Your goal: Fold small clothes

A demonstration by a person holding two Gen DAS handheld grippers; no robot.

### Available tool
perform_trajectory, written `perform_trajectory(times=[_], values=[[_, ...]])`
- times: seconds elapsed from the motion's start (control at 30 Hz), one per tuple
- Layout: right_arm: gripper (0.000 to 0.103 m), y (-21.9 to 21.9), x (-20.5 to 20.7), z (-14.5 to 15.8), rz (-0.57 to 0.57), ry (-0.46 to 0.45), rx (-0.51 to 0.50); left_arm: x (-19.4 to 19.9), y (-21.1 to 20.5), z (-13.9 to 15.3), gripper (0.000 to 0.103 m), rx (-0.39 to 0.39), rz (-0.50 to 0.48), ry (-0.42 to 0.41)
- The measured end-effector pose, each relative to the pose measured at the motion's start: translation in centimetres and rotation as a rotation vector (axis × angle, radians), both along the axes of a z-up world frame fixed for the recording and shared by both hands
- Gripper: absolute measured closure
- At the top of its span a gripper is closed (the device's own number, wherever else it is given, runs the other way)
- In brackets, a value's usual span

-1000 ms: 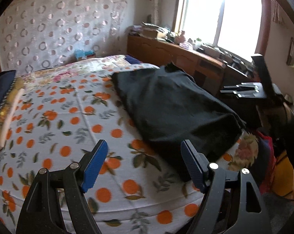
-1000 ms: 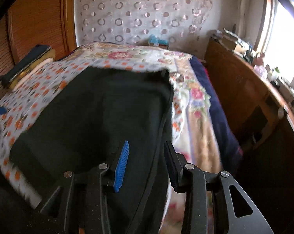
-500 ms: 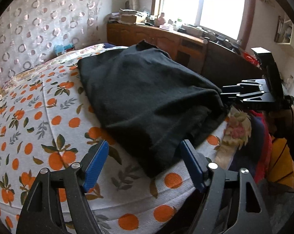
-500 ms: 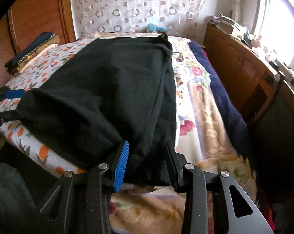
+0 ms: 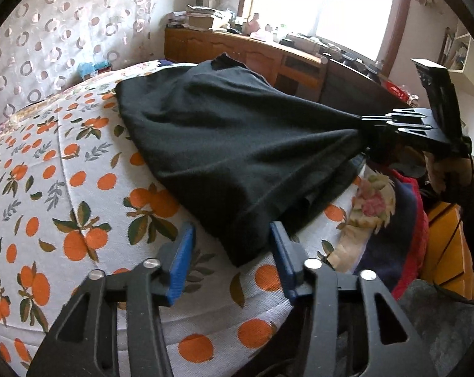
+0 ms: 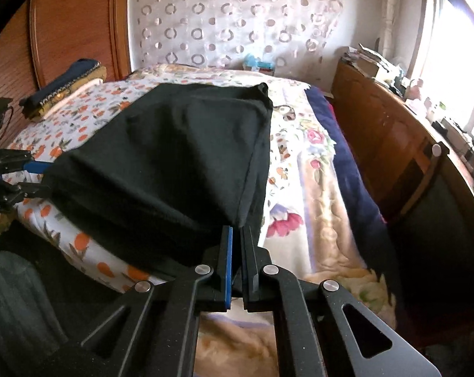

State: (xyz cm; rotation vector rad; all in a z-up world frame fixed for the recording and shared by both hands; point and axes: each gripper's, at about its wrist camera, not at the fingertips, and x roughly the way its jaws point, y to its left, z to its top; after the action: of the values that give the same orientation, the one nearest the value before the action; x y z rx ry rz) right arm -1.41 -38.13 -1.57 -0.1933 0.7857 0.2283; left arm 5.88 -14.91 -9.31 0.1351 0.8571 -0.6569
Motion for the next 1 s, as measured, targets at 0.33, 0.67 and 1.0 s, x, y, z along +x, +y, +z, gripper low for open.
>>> perform_trajectory(times=[0.33,0.67,1.0], values=[[0.099,0.1,0.6,-0.6,0.003,0.034,0.003,-2.0,0.3,1.6,0.098,-0.017,-0.045,-0.015],[0.085,1.4,0.2,0.6,-0.011,-0.021,-0.004,-1.3,0.6,3.4,0.098,-0.074,-0.044,-0.033],[0.035,7.6,-2.1,2.2,0.187,-0.087,0.077,1.7,-1.3,9.1,0.098,-0.131,-0.060,-0.138]])
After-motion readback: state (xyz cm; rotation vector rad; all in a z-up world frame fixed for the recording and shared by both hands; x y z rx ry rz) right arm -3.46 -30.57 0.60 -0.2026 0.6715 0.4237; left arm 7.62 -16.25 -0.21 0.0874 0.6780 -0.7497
